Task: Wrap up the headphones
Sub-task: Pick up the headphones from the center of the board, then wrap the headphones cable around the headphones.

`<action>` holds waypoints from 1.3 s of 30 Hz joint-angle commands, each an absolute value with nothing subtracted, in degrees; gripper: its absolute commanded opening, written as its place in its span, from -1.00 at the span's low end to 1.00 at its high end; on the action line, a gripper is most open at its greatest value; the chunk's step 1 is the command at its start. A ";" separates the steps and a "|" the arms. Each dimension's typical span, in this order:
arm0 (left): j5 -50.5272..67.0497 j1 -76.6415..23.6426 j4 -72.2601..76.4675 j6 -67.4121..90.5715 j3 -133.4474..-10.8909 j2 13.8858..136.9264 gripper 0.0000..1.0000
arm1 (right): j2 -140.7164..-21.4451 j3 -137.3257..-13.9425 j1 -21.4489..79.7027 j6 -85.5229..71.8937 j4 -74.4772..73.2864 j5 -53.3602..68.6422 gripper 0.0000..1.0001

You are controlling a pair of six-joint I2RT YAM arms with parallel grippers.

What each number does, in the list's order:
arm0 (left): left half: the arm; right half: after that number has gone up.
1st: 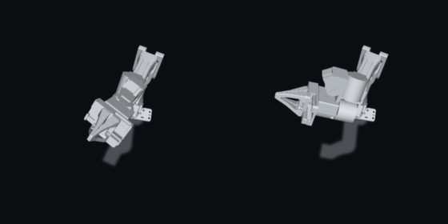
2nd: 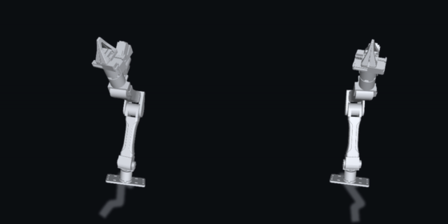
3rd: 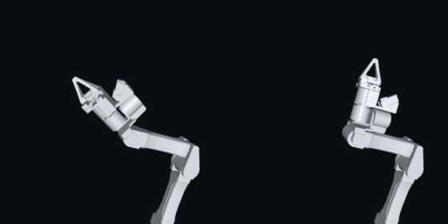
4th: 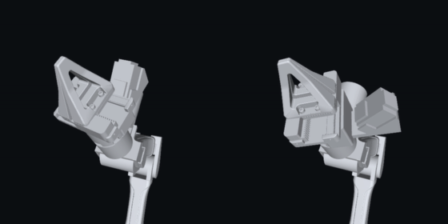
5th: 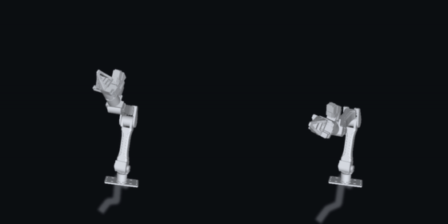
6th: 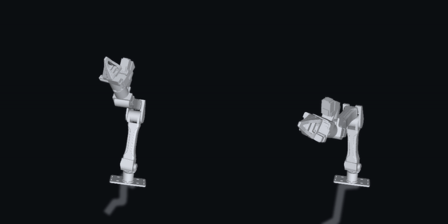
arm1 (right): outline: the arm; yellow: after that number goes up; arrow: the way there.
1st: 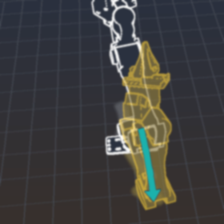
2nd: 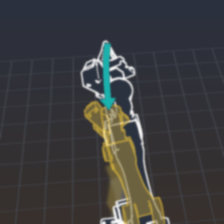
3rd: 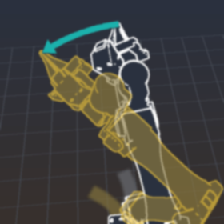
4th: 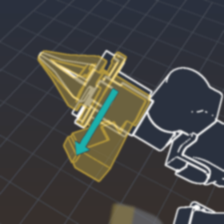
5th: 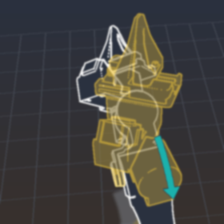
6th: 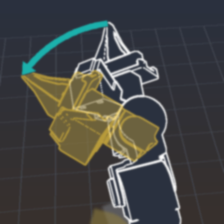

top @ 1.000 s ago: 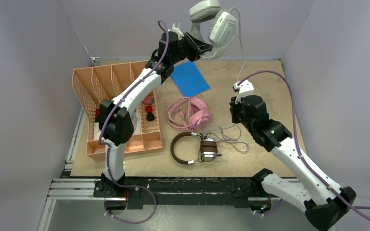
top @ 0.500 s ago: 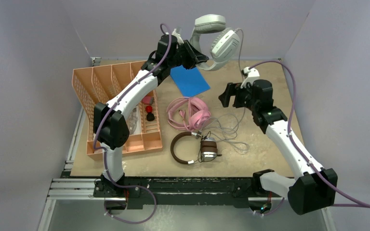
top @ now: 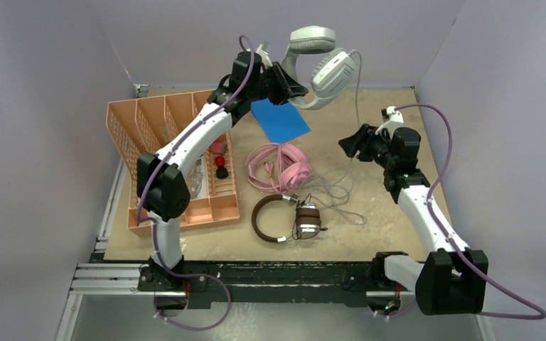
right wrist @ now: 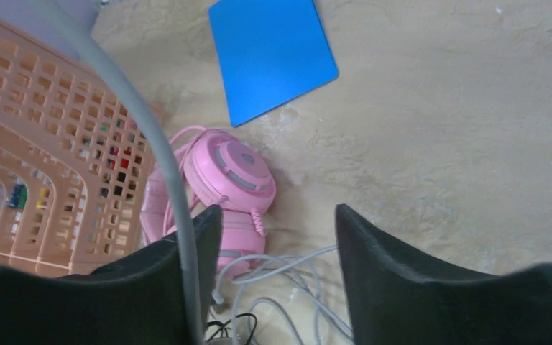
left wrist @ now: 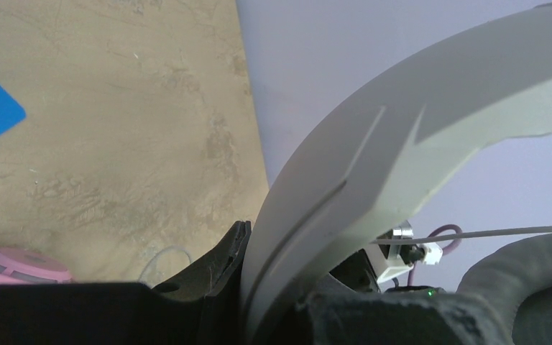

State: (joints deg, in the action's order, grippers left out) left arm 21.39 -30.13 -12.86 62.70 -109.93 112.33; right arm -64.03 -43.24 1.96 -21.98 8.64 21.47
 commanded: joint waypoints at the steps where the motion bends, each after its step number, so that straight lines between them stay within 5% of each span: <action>1: 24.87 -30.06 -7.36 62.57 -114.07 106.92 -1.00 | -64.24 -42.57 0.40 -25.55 17.73 26.40 0.07; 6: 25.89 -30.49 -7.55 61.48 -113.48 106.16 -1.00 | -68.38 -42.87 -3.08 -28.90 24.85 26.77 -0.30; 10: 27.20 -32.29 -10.73 56.06 -115.80 106.22 -1.00 | -71.02 -49.58 -6.67 -27.59 20.02 21.19 -0.99; 21: 17.98 -34.45 -20.10 39.35 -109.48 99.84 -1.00 | -68.35 -72.83 -8.22 -6.07 -2.36 1.44 -1.00; 29: 19.18 -36.04 -17.23 17.20 -102.99 95.91 -1.00 | -74.10 -69.91 -8.05 2.37 -3.03 41.60 -1.00; 39: 2.92 -50.12 -22.66 -15.14 -100.40 97.49 -1.00 | -96.62 -90.42 -7.68 13.65 -34.45 44.93 -1.00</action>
State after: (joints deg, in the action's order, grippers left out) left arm 10.79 -44.03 -23.97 -0.60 -100.75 99.22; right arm -93.69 -80.20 -7.73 7.46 -20.75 39.33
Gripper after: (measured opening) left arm 0.135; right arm 0.008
